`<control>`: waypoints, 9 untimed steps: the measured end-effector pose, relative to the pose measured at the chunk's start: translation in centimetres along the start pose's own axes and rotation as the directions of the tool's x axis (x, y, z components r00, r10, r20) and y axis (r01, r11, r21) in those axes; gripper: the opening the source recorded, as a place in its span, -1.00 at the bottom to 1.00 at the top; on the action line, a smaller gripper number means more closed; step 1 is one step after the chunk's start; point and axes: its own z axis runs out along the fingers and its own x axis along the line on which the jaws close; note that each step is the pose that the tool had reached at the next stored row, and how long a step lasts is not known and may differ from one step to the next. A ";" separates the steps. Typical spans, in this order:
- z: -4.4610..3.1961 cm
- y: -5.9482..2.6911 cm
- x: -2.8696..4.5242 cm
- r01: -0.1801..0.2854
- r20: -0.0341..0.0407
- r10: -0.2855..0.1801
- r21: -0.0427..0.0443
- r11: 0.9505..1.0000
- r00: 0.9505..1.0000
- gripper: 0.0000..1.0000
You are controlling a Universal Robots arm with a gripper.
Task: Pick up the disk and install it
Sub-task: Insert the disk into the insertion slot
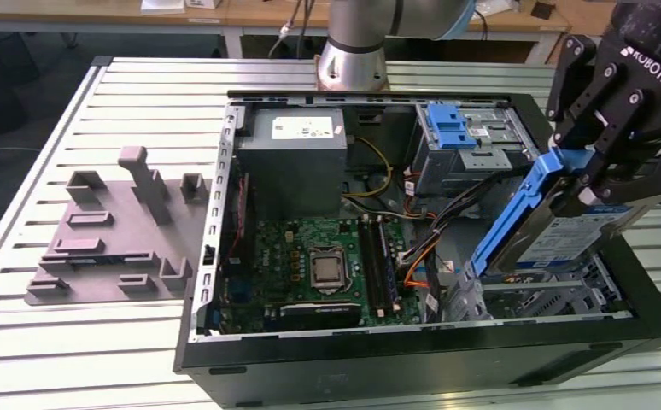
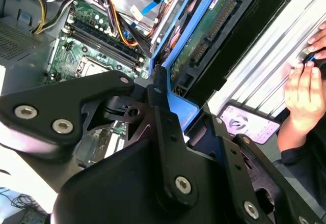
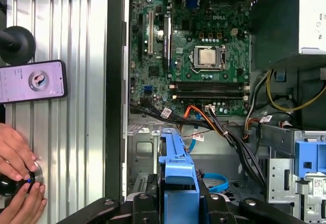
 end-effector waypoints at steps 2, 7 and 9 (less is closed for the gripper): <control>0.16 -0.07 0.00 0.000 0.000 0.000 0.000 1.000 1.000 -0.27; 0.53 -0.32 0.00 0.000 0.000 0.000 0.000 1.000 1.000 -0.27; 0.69 -0.39 0.00 0.000 0.000 0.000 0.000 1.000 1.000 -0.27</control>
